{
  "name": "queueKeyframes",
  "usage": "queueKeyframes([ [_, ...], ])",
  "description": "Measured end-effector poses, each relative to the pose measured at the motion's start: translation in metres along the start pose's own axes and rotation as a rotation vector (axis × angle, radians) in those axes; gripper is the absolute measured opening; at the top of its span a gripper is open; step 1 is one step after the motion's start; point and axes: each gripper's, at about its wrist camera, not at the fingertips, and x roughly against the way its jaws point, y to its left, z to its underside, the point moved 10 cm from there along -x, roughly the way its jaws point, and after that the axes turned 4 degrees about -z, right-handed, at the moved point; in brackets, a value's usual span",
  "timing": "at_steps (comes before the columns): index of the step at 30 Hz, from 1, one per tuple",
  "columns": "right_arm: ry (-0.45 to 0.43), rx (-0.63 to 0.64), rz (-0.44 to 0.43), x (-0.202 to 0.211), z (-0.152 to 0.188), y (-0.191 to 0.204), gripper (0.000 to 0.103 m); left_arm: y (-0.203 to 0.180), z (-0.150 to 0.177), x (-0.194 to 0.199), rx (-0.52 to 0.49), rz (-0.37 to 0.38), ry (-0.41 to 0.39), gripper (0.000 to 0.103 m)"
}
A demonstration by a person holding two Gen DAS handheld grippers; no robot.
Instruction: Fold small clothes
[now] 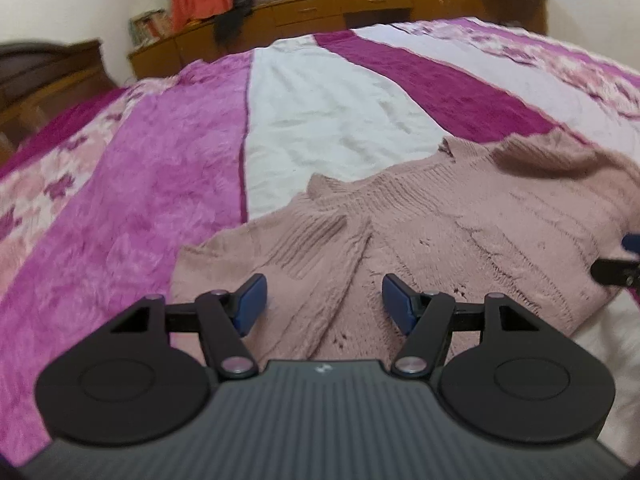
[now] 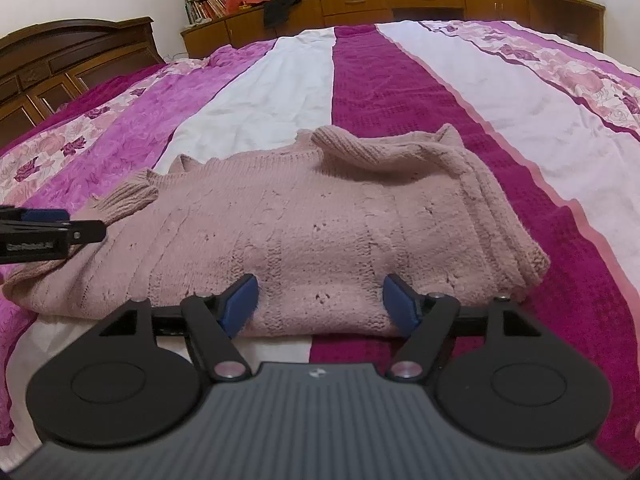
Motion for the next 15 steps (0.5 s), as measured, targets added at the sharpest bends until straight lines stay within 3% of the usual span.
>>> queueKeyframes([
  [1,0.0,-0.001,-0.001,0.0,0.0,0.0,0.076,-0.003,0.001,-0.005,-0.021,0.002,0.001,0.066],
  [3,0.0,0.0,-0.001,0.0,0.0,0.0,0.076,-0.004,0.002,-0.013,-0.04,0.002,0.009,0.052],
  [5,0.0,0.002,-0.001,-0.001,-0.001,0.0,0.077,-0.002,0.005,-0.021,-0.019,0.026,0.03,0.011],
  [8,0.002,0.006,0.0,-0.001,0.0,0.0,0.077,0.008,-0.003,-0.019,0.036,0.037,0.017,0.01],
  [15,0.002,0.01,0.001,-0.002,0.0,0.0,0.077,0.08,-0.014,-0.032,0.16,-0.132,-0.004,0.01],
])
